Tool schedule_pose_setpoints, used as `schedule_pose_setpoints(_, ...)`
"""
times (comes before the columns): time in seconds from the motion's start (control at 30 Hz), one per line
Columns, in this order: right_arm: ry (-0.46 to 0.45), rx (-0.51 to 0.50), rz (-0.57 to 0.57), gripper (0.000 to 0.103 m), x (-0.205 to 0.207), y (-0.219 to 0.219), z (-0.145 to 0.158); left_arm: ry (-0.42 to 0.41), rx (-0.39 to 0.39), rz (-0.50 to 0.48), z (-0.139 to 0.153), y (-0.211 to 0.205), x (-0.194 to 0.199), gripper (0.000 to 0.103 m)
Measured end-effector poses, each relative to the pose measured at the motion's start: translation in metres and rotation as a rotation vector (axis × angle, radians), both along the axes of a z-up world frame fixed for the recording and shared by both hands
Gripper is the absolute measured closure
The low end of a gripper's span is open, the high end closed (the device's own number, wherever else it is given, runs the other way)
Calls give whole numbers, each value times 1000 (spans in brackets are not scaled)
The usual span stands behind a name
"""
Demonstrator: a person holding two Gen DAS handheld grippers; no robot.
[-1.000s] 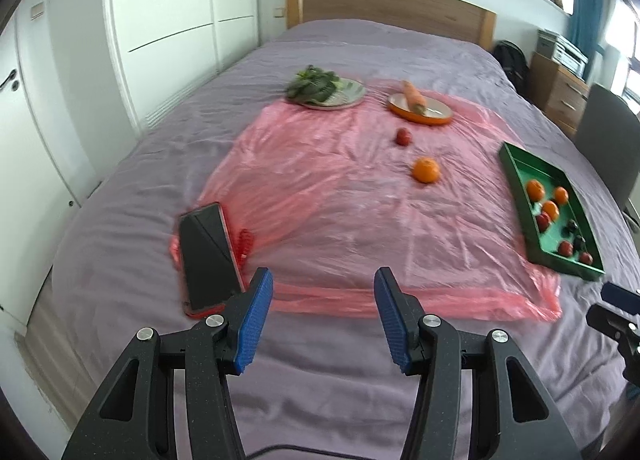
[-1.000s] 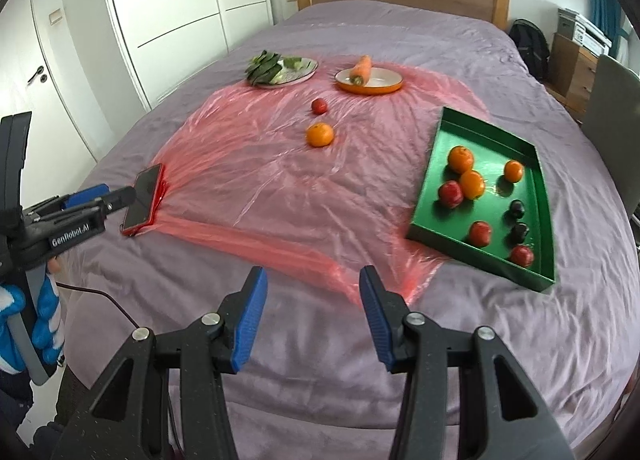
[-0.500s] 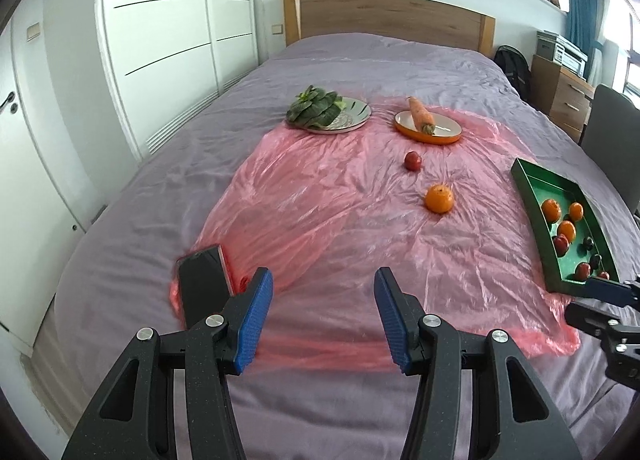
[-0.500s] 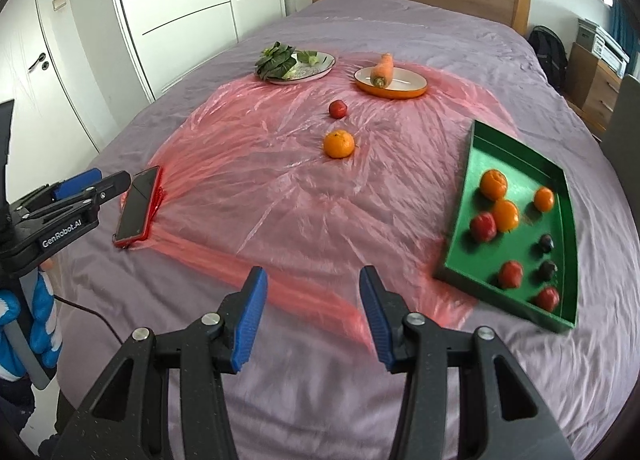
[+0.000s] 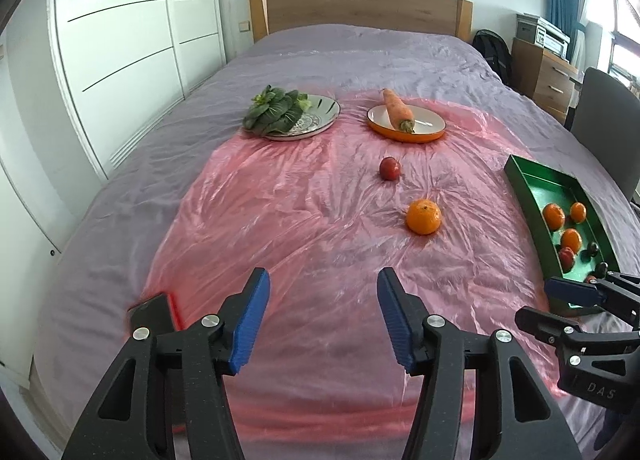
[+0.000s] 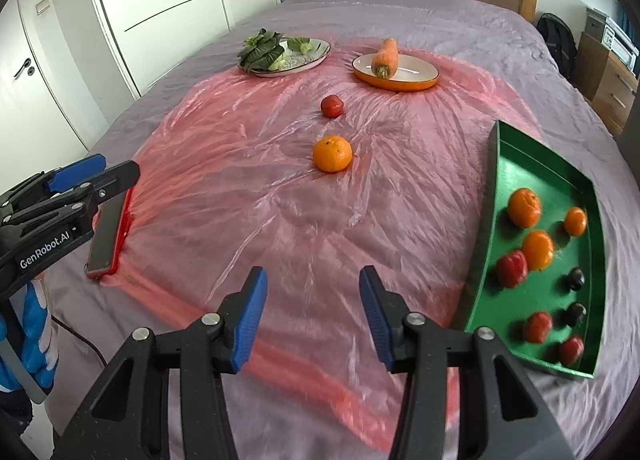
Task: Organize fruits
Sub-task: 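Move both open tools toward the red fruit and small orange on the sheet, then close the left gripper on the red fruit while the right gripper grasps the small orange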
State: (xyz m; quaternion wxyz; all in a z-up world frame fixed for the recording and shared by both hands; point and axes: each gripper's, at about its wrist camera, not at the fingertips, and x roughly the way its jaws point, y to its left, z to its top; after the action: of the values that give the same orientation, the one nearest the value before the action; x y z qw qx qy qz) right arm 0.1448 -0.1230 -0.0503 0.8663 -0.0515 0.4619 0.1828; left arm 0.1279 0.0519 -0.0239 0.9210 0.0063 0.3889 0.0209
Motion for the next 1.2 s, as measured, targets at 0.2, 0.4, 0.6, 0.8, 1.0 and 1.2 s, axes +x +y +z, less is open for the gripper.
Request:
schedule_pose_setpoints(0.2, 4, 19, 8, 33, 26, 7, -9, 22, 3, -9, -13, -1, 31, 53)
schedule_pose_setpoints(0.4, 5, 38, 18, 33, 53, 13, -18, 40, 0, -11, -25, -1, 59, 53)
schedule_pose_setpoints(0.6, -1, 52, 28, 33, 77, 20, -26, 54, -8, -20, -36, -3, 89, 53)
schedule_pose_setpoints(0.8, -10, 68, 46, 33, 103, 25, -35, 52, -8, -46, -43, -9, 124, 53)
schedule_pose_setpoints(1.0, -25, 80, 46, 33, 130, 25, -42, 52, -27, -77, -50, -16, 157, 53)
schedule_pose_setpoints(1.2, -27, 92, 55, 33, 152, 25, -54, 62, -119, -170, -56, -19, 192, 53)
